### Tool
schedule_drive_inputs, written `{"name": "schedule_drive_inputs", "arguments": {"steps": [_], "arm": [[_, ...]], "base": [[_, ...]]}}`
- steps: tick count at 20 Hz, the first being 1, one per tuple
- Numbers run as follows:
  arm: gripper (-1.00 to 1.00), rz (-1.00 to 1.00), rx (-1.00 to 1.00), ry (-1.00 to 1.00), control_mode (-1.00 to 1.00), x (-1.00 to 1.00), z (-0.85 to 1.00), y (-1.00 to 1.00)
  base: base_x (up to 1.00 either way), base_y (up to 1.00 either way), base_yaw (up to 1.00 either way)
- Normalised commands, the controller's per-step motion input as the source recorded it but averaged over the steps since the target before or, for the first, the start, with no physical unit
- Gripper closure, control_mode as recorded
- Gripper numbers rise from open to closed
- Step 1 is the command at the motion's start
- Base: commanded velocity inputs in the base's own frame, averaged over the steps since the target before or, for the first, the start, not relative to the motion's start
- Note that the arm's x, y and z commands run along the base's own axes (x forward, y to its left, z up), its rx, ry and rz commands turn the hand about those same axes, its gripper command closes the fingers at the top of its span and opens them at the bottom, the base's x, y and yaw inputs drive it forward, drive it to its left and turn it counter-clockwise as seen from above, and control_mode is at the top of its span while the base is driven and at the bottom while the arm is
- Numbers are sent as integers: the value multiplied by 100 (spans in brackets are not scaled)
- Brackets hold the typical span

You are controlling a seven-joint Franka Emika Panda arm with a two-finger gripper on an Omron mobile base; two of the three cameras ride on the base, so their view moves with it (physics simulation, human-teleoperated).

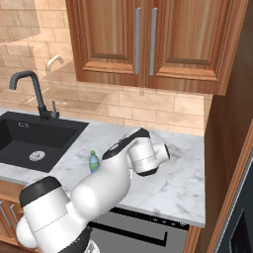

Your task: Take the bottled waters from the counter and place them in the freezer to freeze. Close the freezer door after placing the bottles.

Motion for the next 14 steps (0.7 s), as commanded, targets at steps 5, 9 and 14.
{"name": "schedule_drive_inputs", "arguments": {"steps": [5, 9, 14], "arm": [[-100, -10, 13, 0, -100, 13, 0, 2], [-100, -11, 26, 0, -100, 21, 0, 0], [-100, -7, 21, 2, -100, 23, 0, 0]], "base": [[0, 0, 0], [0, 0, 0], [0, 0, 0]]}}
